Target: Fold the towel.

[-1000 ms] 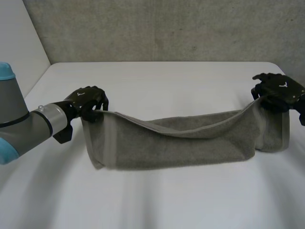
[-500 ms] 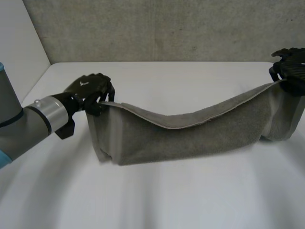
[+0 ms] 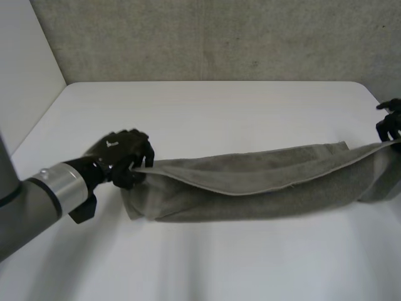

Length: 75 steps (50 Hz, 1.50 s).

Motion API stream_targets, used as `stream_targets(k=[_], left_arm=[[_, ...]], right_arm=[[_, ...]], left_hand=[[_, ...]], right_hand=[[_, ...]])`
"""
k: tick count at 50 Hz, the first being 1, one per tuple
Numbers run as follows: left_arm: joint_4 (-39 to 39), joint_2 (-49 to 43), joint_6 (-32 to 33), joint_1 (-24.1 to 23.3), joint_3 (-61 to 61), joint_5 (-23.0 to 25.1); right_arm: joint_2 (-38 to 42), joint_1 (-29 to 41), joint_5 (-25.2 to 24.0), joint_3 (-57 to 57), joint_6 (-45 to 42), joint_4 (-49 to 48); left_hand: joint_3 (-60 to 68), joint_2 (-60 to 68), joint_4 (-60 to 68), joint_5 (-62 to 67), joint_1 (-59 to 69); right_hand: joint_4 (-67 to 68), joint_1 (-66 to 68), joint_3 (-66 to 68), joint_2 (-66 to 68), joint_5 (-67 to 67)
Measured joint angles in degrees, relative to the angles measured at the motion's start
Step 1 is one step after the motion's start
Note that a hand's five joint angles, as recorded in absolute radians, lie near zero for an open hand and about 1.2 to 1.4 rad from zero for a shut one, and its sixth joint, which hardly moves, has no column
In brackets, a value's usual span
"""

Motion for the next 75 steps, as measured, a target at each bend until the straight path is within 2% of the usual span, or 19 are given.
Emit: stream_targets(k=[10, 21, 26, 36, 41, 52, 60, 75], left_arm=[[-0.12, -13.92, 0.20, 0.03, 8.43, -0.17], [0.01, -21.90, 0.03, 0.60, 19.03, -2.69], [0.10, -24.19, 0.11, 0.64, 21.59, -3.94], [0.33, -26.85, 0.30, 0.74, 22.99, -4.42], [0.38, -27.04, 0.28, 0.96, 22.93, -4.40], [0.59, -27.16, 0.26, 1.20, 22.88, -4.50], [1.01, -27.73, 0.36, 1.22, 23.56, -6.57], [1.39, -28.25, 0.43, 2.22, 23.97, -9.30]], right_arm=[[16.61, 6.40, 3.89, -13.28, -7.04, 4.92], [26.80, 13.12, 7.82, -23.36, -5.49, 2.56], [28.26, 14.78, 9.35, -24.71, -1.15, -2.03], [28.58, 16.54, 13.20, -25.33, 17.39, -20.70], [28.85, 17.44, 14.03, -25.51, 22.46, -25.18], [31.23, 18.56, 14.04, -26.13, 22.98, -25.29], [32.73, 18.52, 14.17, -26.22, 22.16, -24.93], [33.31, 18.09, 17.75, -27.16, 21.89, -25.58]], left_hand=[[0.00, 0.00, 0.00, 0.00, 0.00], [0.00, 0.00, 0.00, 0.00, 0.00], [0.00, 0.00, 0.00, 0.00, 0.00], [0.00, 0.00, 0.00, 0.00, 0.00], [0.00, 0.00, 0.00, 0.00, 0.00], [0.00, 0.00, 0.00, 0.00, 0.00], [0.00, 0.00, 0.00, 0.00, 0.00], [0.00, 0.67, 0.00, 0.00, 0.00]], right_hand=[[0.00, 0.00, 0.00, 0.00, 0.00], [0.00, 0.00, 0.00, 0.00, 0.00], [0.00, 0.00, 0.00, 0.00, 0.00], [0.00, 0.00, 0.00, 0.00, 0.00], [0.00, 0.00, 0.00, 0.00, 0.00], [0.00, 0.00, 0.00, 0.00, 0.00], [0.00, 0.00, 0.00, 0.00, 0.00], [0.00, -0.40, 0.00, -0.28, -0.82]])
